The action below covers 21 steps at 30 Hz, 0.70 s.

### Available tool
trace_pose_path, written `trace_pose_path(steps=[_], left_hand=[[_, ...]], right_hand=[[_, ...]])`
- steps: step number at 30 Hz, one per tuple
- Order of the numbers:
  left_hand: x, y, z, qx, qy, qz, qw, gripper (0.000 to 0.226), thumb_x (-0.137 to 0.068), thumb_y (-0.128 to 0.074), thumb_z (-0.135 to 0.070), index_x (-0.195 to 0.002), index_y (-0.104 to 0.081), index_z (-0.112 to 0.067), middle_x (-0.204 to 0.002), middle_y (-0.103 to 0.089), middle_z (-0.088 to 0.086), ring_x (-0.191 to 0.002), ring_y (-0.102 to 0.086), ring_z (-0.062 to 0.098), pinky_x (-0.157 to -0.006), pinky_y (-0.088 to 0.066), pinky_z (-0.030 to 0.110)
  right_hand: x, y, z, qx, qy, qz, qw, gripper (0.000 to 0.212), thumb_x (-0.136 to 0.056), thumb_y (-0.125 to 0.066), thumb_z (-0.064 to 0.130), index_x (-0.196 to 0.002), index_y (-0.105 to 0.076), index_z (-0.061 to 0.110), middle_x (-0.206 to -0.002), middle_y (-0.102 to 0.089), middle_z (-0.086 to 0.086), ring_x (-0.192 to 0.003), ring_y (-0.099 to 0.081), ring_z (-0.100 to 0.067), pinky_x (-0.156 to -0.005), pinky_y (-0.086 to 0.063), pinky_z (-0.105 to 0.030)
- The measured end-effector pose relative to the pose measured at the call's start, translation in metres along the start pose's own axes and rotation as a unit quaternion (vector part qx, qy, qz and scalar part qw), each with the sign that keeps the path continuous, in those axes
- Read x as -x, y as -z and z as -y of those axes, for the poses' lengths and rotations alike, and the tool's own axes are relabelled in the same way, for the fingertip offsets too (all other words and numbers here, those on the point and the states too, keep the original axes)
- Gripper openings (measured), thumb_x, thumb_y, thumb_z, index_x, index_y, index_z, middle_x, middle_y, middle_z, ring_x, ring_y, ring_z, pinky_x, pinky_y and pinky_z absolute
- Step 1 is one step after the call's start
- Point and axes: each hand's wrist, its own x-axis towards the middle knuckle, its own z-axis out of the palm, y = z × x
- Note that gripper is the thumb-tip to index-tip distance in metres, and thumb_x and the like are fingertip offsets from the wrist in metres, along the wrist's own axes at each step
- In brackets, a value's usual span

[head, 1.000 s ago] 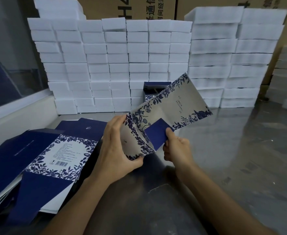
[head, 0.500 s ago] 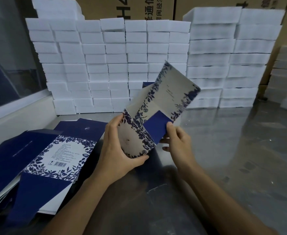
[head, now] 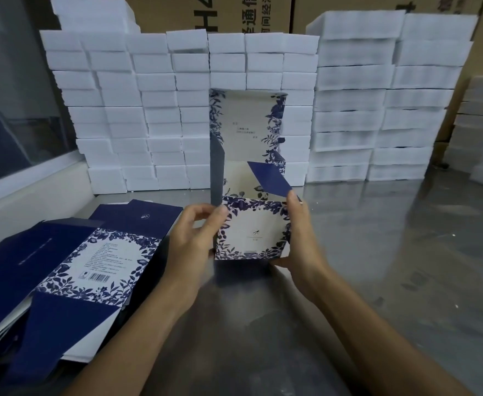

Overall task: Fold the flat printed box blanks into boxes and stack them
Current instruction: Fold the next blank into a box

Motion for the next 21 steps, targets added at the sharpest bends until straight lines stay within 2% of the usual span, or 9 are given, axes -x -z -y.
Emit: trace_pose_path(steps=[1, 3, 5, 8, 11, 13, 16, 18, 21], left_hand=[[0.0, -0.001, -0.001, 0.025, 0.014, -0.001, 1.0, 0.035, -0.068, -0.077, -0.055, -0.082, -0.066, -0.025, -0.088, -0.072, -0.002, -0.083, -0.068, 0.012, -0.067, -0.057, 0.033], [0.002, -0.002, -0.001, 0.041, 0.042, -0.006, 0.998, 0.04, -0.066, -0.065, -0.064, -0.074, -0.067, -0.025, -0.08, -0.071, -0.002, -0.074, -0.068, 0.009, -0.063, -0.056, 0.032], [0.003, -0.004, 0.001, 0.043, 0.078, -0.012, 0.996, 0.049, -0.064, -0.061, -0.069, -0.078, -0.068, -0.023, -0.078, -0.07, -0.001, -0.075, -0.067, 0.013, -0.072, -0.055, 0.041], [0.003, -0.005, -0.001, 0.057, 0.122, -0.004, 0.991, 0.058, -0.056, -0.065, -0.073, -0.081, -0.068, -0.021, -0.069, -0.066, -0.002, -0.073, -0.064, 0.018, -0.079, -0.055, 0.049], [0.004, -0.005, -0.006, 0.05, 0.141, -0.001, 0.989, 0.075, -0.05, -0.065, -0.076, -0.092, -0.068, -0.015, -0.071, -0.067, 0.0, -0.072, -0.064, 0.018, -0.084, -0.054, 0.055], [0.004, -0.006, -0.009, 0.053, 0.152, -0.013, 0.987, 0.081, -0.047, -0.061, -0.082, -0.094, -0.069, -0.018, -0.077, -0.072, -0.001, -0.076, -0.068, 0.017, -0.083, -0.056, 0.055], [0.002, -0.002, -0.007, 0.107, 0.173, -0.023, 0.979, 0.096, -0.044, -0.064, -0.088, -0.115, -0.066, -0.023, -0.098, -0.076, 0.001, -0.091, -0.073, 0.02, -0.084, -0.054, 0.063], [-0.001, 0.005, -0.007, 0.198, 0.178, 0.017, 0.964, 0.097, -0.048, -0.067, -0.088, -0.125, -0.064, -0.028, -0.119, -0.07, 0.007, -0.111, -0.066, 0.033, -0.091, -0.044, 0.071], [-0.004, 0.013, -0.008, 0.265, 0.182, 0.079, 0.943, 0.09, -0.061, -0.069, -0.08, -0.134, -0.058, -0.027, -0.136, -0.06, 0.011, -0.125, -0.055, 0.039, -0.1, -0.038, 0.07]], right_hand=[[-0.001, 0.0, 0.0, 0.002, 0.003, -0.003, 1.0, 0.043, -0.086, -0.048, 0.076, -0.118, -0.054, 0.047, -0.12, -0.066, 0.018, -0.108, -0.065, 0.0, -0.1, -0.051, -0.049], [-0.003, 0.001, -0.001, 0.013, 0.015, -0.017, 1.0, 0.047, -0.078, -0.049, 0.075, -0.114, -0.055, 0.046, -0.115, -0.069, 0.018, -0.105, -0.066, 0.002, -0.095, -0.051, -0.041], [-0.002, 0.002, -0.001, 0.027, 0.02, -0.021, 0.999, 0.048, -0.07, -0.054, 0.071, -0.11, -0.058, 0.044, -0.11, -0.072, 0.017, -0.096, -0.068, 0.003, -0.085, -0.05, -0.032], [-0.003, 0.005, 0.0, 0.033, 0.025, -0.02, 0.999, 0.053, -0.06, -0.053, 0.069, -0.105, -0.058, 0.043, -0.106, -0.074, 0.013, -0.095, -0.071, -0.005, -0.078, -0.05, -0.031], [0.0, 0.003, 0.002, 0.033, 0.045, -0.016, 0.998, 0.054, -0.066, -0.055, 0.064, -0.112, -0.058, 0.036, -0.11, -0.073, 0.005, -0.089, -0.071, -0.004, -0.07, -0.048, -0.024], [0.002, 0.001, 0.002, 0.034, 0.064, -0.004, 0.997, 0.046, -0.076, -0.054, 0.056, -0.116, -0.057, 0.033, -0.111, -0.071, 0.003, -0.087, -0.07, -0.002, -0.064, -0.05, -0.018], [0.004, -0.001, 0.002, 0.042, 0.095, 0.015, 0.995, 0.035, -0.081, -0.051, 0.05, -0.112, -0.057, 0.034, -0.111, -0.071, 0.001, -0.09, -0.068, -0.006, -0.064, -0.049, -0.013], [0.008, -0.003, 0.001, 0.055, 0.116, 0.025, 0.991, 0.033, -0.084, -0.051, 0.048, -0.113, -0.057, 0.032, -0.111, -0.071, 0.002, -0.094, -0.067, -0.009, -0.068, -0.049, -0.013], [0.012, -0.004, 0.0, 0.066, 0.141, 0.033, 0.987, 0.031, -0.085, -0.053, 0.046, -0.113, -0.058, 0.032, -0.107, -0.071, 0.009, -0.093, -0.066, -0.002, -0.072, -0.047, -0.01]])
